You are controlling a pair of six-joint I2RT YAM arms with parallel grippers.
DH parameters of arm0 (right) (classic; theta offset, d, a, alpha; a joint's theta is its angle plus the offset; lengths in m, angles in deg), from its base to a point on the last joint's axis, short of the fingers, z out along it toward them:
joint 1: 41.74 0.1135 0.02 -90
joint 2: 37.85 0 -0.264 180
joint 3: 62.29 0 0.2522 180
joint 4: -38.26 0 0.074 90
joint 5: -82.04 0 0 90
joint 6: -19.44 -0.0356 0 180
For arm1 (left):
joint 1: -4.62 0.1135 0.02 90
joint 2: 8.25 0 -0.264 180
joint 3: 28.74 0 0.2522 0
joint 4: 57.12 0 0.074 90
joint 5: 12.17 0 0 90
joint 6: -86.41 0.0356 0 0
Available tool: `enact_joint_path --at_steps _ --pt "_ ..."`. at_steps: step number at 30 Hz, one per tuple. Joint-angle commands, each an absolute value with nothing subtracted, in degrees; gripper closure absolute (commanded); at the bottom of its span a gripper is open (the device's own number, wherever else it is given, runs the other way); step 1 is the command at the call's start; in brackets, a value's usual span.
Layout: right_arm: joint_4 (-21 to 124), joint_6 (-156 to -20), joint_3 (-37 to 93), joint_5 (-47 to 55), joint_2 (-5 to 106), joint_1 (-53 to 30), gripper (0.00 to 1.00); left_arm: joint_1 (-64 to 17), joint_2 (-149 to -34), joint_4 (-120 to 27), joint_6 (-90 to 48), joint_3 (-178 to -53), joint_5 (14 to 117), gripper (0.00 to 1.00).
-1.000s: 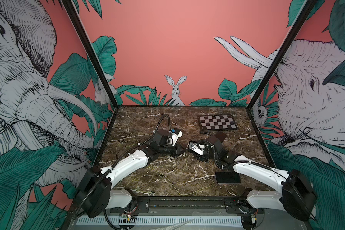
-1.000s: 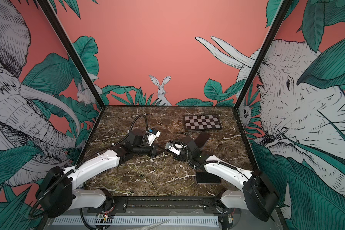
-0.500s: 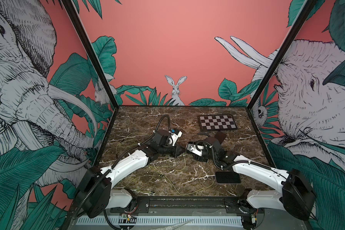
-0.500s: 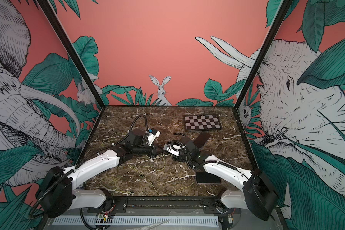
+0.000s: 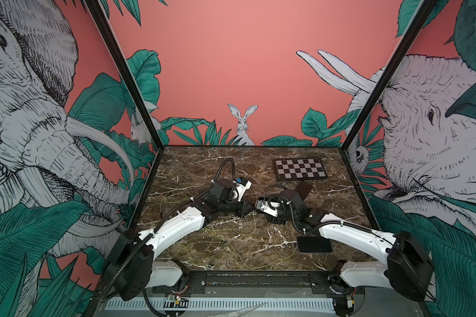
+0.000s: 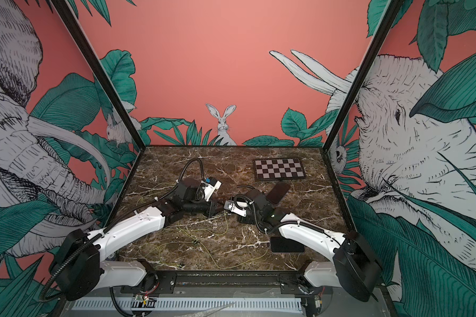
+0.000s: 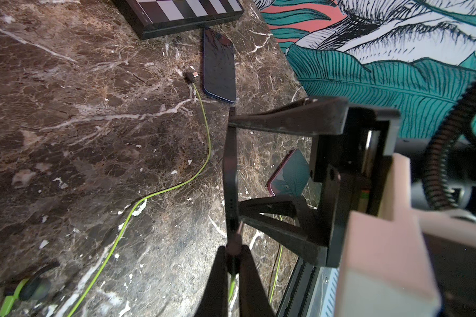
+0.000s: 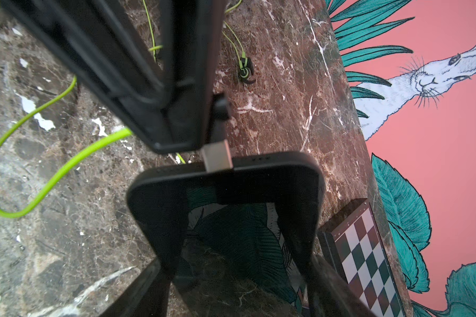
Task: Plug wired earphones into phones
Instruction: Insert the wired earphone into the phone.
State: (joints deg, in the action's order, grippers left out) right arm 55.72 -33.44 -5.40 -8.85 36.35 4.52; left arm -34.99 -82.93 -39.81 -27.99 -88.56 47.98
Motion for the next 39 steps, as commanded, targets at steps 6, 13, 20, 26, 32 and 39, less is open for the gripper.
enact_joint_path --at_steps 6,13,20,26,32,39 --pt "53.24 -32.59 -3.35 -9.30 35.24 5.02 0.34 -35.07 -81.63 -38.18 -26.53 -90.49 49.47 1.00" --pt "53.16 -32.77 -2.95 -8.73 35.37 5.06 0.35 -35.09 -82.10 -38.35 -26.88 -90.64 48.73 1.00" --pt "52.37 -33.03 -2.91 -8.71 35.60 5.11 0.35 -35.09 -82.50 -37.93 -26.80 -90.80 48.67 1.00" --pt "51.73 -33.04 -2.90 -9.36 35.57 5.11 0.36 -35.06 -82.74 -37.69 -26.62 -90.87 48.81 1.00" --pt "51.20 -33.11 -2.85 -9.11 35.49 5.11 0.36 -35.09 -83.05 -37.09 -26.46 -91.12 48.97 1.00" --pt "50.80 -33.12 -2.48 -8.69 35.39 5.19 0.36 -35.17 -83.31 -36.68 -26.27 -91.35 49.09 1.00"
